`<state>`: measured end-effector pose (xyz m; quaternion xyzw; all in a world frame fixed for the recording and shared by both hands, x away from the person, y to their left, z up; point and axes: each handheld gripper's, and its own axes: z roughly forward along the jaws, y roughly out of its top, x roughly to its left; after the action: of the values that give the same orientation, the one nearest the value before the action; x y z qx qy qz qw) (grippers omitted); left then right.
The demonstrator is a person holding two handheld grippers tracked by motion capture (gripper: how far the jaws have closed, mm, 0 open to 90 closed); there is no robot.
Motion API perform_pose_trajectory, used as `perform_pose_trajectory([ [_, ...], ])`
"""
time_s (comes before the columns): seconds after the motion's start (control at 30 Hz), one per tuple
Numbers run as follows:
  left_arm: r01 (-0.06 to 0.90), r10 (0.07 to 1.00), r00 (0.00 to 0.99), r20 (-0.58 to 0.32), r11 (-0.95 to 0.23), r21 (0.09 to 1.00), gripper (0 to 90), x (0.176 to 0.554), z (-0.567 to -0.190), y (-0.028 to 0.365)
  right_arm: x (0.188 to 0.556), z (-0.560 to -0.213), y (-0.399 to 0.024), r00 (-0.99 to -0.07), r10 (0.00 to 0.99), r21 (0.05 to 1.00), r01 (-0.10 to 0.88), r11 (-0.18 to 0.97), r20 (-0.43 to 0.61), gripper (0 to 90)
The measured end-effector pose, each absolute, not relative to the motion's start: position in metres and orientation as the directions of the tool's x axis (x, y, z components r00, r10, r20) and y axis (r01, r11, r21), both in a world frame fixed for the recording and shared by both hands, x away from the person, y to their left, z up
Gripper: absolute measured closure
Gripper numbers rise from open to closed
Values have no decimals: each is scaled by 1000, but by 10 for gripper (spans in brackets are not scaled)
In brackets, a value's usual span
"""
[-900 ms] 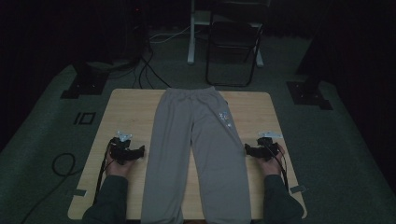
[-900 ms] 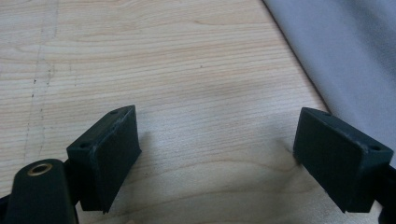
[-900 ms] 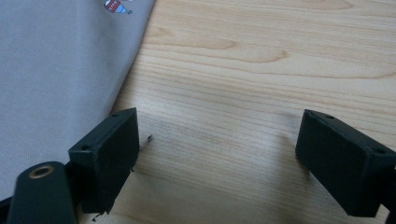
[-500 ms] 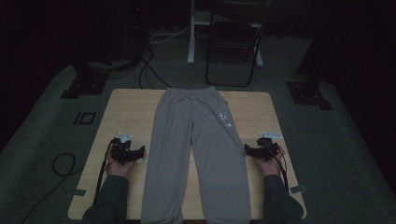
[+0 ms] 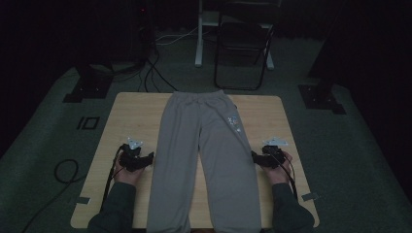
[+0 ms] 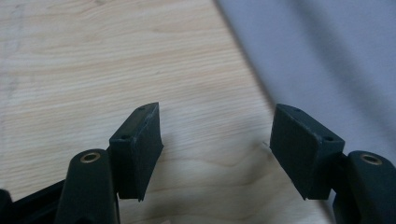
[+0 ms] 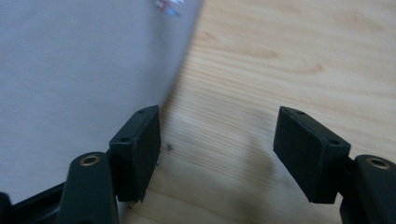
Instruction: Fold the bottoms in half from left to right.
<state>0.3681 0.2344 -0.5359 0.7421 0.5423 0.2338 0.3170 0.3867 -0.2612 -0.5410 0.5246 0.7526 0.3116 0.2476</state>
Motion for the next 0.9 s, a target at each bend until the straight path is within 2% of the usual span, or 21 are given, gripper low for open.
perform_pose_trajectory([
  [0.17, 636, 935, 355, -18, -227, 738, 342, 366, -529, 223, 378, -532, -245, -374, 926, 755, 590, 286, -58, 331],
  [0.6, 618, 884, 466, 16, -339, 710, 353, 359, -529, 183, 355, -526, -207, -488, 869, 754, 539, 375, -83, 333],
  [0.9, 632, 874, 483, 52, -390, 670, 353, 359, -534, 169, 348, -532, -187, -541, 837, 736, 532, 419, -85, 332],
])
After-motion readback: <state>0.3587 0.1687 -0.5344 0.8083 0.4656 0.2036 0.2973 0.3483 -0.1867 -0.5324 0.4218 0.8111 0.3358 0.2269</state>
